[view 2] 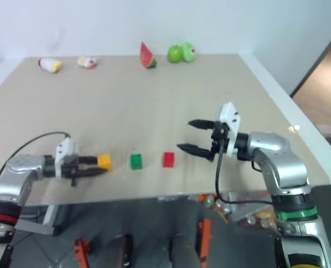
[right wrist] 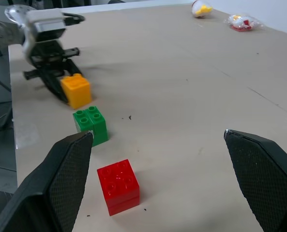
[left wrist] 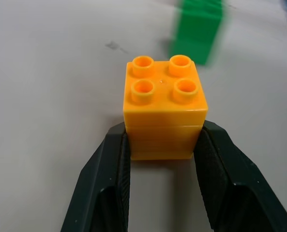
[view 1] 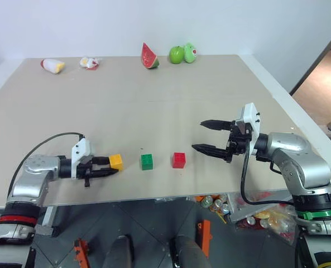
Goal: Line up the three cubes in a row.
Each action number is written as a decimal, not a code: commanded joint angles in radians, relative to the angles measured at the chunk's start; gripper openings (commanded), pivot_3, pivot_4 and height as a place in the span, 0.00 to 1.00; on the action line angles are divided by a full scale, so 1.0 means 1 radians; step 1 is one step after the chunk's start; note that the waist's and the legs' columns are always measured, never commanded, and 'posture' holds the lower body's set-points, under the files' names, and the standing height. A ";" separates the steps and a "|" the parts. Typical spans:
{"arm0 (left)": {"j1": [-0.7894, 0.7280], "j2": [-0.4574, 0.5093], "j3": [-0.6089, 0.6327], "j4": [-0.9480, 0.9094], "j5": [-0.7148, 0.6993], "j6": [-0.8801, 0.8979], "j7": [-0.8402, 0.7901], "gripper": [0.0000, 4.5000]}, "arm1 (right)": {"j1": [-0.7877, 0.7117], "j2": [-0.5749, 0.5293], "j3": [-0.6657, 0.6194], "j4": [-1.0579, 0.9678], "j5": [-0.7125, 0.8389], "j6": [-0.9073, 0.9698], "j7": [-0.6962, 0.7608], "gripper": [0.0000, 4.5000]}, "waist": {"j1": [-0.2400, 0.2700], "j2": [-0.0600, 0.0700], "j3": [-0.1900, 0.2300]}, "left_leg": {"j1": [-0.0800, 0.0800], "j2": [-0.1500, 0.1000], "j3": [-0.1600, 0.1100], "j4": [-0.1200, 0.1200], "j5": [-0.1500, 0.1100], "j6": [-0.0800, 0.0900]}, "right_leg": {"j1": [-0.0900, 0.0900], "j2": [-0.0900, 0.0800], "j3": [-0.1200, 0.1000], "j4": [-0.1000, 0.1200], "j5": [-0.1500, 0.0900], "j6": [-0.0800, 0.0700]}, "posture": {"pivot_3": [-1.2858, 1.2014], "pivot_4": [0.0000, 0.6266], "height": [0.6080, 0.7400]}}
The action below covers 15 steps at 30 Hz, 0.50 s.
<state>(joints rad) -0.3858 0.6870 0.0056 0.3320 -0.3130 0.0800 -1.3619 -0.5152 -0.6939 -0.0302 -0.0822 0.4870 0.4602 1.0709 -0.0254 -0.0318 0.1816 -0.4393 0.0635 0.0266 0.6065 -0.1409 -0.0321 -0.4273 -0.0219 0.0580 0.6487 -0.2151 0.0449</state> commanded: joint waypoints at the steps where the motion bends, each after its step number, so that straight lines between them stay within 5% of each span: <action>1: -0.002 0.003 0.008 -0.035 -0.014 0.007 0.002 0.28 | -0.011 -0.003 -0.028 -0.017 0.017 -0.001 -0.003 1.00 | 0.002 0.000 0.000 | 0.000 0.000 0.000 0.000 0.000 0.000 | 0.000 0.000 0.000 0.000 0.000 0.000 | 0.52 0.24 1.00; 15: -0.109 -0.046 -0.001 0.136 0.018 -0.065 0.021 0.28 | -0.008 -0.011 -0.035 -0.033 0.023 0.011 -0.005 1.00 | 0.002 0.000 0.000 | 0.000 0.000 0.000 0.001 0.000 0.000 | 0.000 0.000 0.000 0.000 0.000 0.001 | 0.52 0.24 1.00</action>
<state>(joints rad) -0.4780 0.6396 -0.0040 0.4586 -0.3000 0.0389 -1.3382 -0.5152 -0.6932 -0.0304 -0.0839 0.4894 0.4755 1.0661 -0.0230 -0.0318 0.1816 -0.4398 0.0634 0.0271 0.6077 -0.1409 -0.0320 -0.4272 -0.0220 0.0577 0.6487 -0.2146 0.0455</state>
